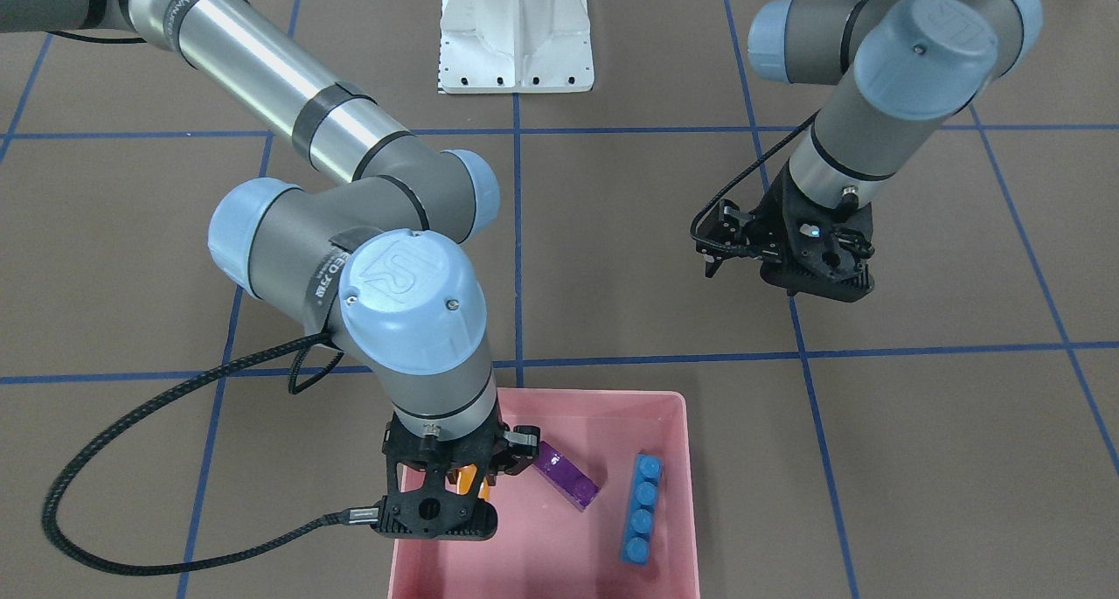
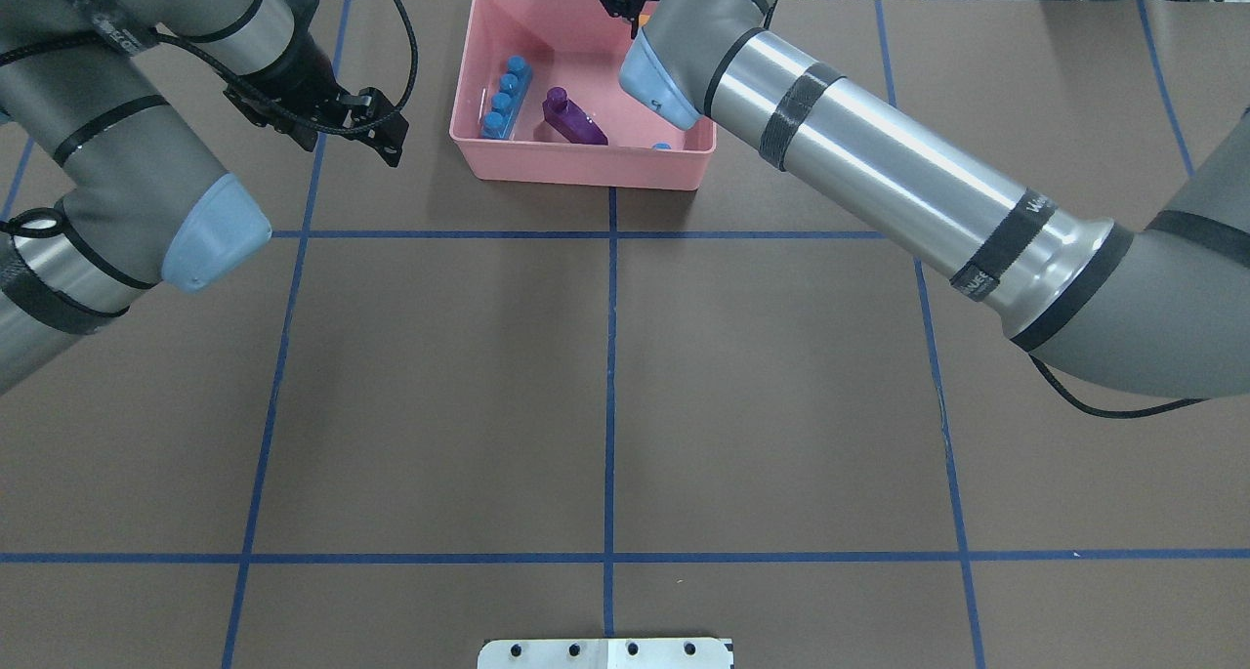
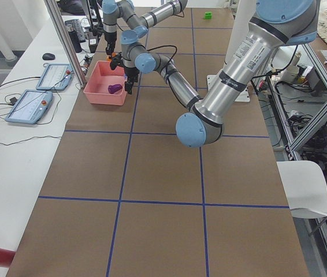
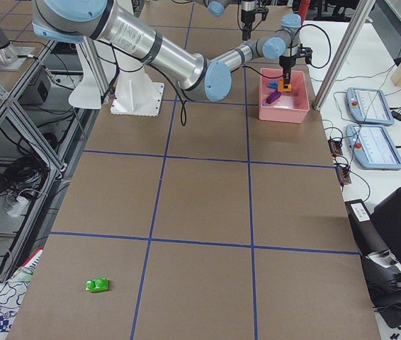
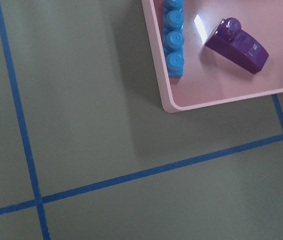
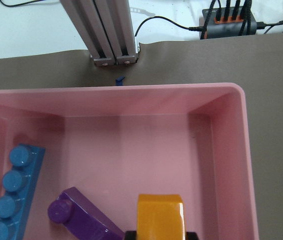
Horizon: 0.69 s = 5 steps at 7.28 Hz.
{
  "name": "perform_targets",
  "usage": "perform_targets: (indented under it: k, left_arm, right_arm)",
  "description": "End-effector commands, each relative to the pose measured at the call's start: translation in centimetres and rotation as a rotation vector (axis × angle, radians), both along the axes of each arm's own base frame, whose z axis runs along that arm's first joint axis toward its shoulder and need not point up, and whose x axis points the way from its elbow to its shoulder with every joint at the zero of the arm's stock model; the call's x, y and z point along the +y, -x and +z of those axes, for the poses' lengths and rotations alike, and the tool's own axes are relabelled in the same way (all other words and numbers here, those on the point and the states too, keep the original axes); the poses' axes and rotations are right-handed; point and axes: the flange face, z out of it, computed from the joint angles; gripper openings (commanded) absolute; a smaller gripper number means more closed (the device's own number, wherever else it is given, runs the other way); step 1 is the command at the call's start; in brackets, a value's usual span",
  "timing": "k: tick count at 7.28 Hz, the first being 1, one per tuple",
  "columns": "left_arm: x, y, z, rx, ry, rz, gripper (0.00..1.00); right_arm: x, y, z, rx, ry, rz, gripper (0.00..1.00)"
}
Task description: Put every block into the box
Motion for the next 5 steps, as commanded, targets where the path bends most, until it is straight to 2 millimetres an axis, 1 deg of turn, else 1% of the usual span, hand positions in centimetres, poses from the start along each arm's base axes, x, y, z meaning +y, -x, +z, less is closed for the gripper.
perform_targets:
  k: [1,2,3,5]
  left_arm:
    - [0.1,-0.2,-0.1,0.001,0.001,0.003,1.00]
    - [0.1,-0.2,-0.1,0.000,0.000,0.002,1.00]
    - [0.1,-0.1,-0.1,0.001,0.001,0.001,1.00]
    - [0.1,-0.1,-0.1,0.001,0.001,0.001,1.00]
  right_arm:
    - [0.8,2.1,-0.2,-0.008,-0.021,0.000,0.09]
    - [1.3,2.7,-0.1,-0.014,-0.004,0.016,0.93]
    - [1.5,3.1,-0.3,-0.023,-0.002,0.018,0.98]
    - [1.7,3.2,-0.2,-0.026,0.004,0.012,0.98]
